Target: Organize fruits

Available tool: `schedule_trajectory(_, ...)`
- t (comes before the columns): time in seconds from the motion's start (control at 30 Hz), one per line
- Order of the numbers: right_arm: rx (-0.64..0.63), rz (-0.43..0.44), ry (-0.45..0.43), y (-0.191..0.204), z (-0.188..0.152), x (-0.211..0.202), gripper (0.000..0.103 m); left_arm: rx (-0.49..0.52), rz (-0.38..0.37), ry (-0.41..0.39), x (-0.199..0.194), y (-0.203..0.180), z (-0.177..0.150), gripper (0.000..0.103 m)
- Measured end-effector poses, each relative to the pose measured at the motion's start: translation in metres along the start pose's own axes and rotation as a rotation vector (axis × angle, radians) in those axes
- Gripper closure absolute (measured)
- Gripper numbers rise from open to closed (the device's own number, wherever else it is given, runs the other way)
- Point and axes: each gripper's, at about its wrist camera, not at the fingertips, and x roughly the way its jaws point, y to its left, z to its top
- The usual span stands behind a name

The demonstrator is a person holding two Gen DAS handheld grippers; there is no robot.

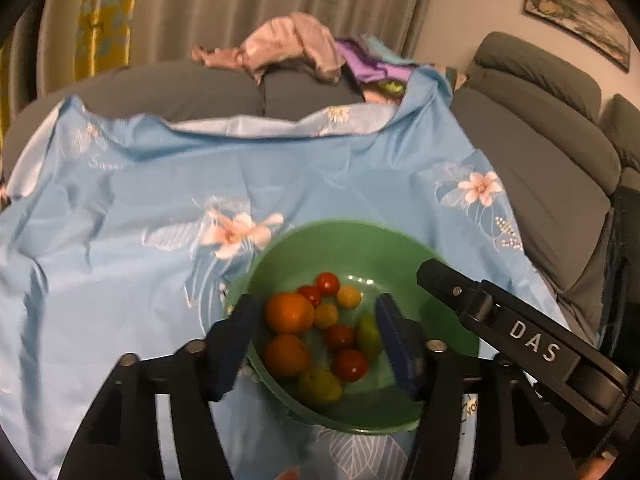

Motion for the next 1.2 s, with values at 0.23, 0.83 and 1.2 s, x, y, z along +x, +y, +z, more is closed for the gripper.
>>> schedule_trajectory(0.23, -0.001, 0.011, -0.033, 0.002, 0.002, -0.011, 0.026, 0.015, 0.001, -0.061, -0.021, 0.002, 0.001, 0.036)
schedule_trajectory(0.83, -0.032, -0.066, -0.001, 0.001, 0.000, -0.004, 0.026, -0.004, 0.026, -0.001, -0.012, 0.009, -0.003, 0.036)
schedule_trajectory(1.2, -0.034, -0.071, -0.004, 0.001, 0.000, -0.005, 0.025, -0.004, 0.015, 0.001, -0.013, 0.017, -0.007, 0.036)
